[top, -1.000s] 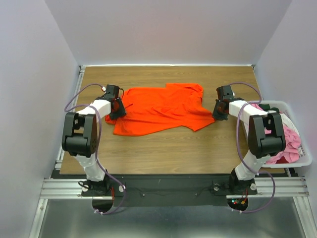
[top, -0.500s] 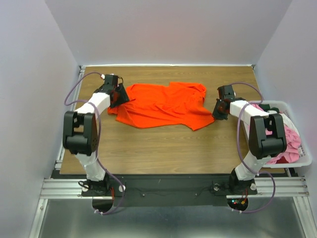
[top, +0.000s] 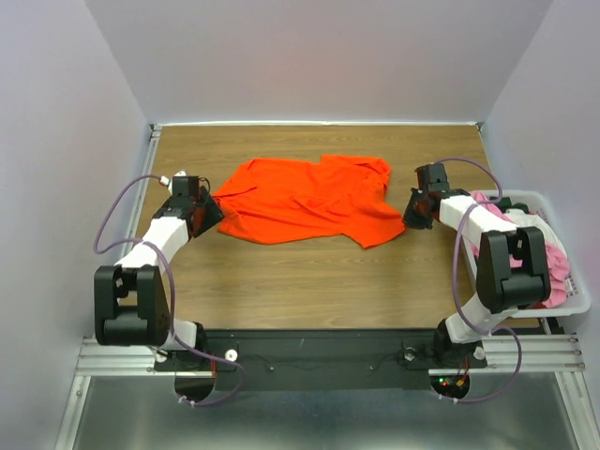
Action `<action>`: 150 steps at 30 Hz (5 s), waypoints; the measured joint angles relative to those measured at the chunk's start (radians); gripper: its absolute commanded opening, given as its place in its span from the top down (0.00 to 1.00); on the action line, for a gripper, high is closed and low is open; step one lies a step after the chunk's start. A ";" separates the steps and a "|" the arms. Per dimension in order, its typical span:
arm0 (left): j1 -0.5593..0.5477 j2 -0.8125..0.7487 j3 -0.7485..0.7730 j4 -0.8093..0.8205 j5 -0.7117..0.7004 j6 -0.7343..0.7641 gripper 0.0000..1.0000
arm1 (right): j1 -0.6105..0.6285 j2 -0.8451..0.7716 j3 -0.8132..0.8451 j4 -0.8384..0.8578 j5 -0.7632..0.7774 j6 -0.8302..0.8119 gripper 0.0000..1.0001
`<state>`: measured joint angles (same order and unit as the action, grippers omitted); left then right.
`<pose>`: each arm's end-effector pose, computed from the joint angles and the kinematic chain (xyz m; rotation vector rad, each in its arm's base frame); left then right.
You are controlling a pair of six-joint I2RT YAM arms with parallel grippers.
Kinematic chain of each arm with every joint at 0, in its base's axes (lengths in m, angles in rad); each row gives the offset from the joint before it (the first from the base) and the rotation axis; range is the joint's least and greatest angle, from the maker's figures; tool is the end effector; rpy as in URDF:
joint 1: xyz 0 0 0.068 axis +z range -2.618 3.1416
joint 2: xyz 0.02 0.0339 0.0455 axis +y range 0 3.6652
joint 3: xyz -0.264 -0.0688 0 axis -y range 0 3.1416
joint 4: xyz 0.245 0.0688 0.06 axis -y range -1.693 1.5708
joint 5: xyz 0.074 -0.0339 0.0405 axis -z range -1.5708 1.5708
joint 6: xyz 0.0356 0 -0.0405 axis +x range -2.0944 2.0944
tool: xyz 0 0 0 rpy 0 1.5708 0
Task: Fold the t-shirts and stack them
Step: Flatten the tshirt out
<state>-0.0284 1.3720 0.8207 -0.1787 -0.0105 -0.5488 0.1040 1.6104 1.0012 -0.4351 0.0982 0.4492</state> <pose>0.2896 -0.0079 0.2220 -0.6015 2.2380 -0.2832 0.3193 0.0298 0.1917 0.4820 2.5636 0.0687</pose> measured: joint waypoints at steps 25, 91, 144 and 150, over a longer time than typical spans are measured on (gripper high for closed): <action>-0.011 0.175 0.026 -0.002 -0.001 -0.033 0.50 | 0.000 -0.028 -0.019 0.002 -0.009 -0.008 0.99; 0.075 0.051 1.211 -0.339 0.060 -0.031 1.00 | 0.000 -0.206 0.771 -0.073 0.082 -0.067 0.99; 0.097 -0.168 0.607 0.125 0.321 -0.013 1.00 | 0.000 -0.422 0.467 0.372 0.103 -0.243 0.99; 0.098 -0.231 0.054 0.148 0.268 -0.049 1.00 | 0.000 -0.612 -0.074 0.297 0.064 -0.159 0.99</action>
<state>0.0696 1.1412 0.8749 -0.0307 0.2577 -0.5976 0.1040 0.9985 0.9268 -0.1383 0.1627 0.2905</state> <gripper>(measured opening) 0.025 0.019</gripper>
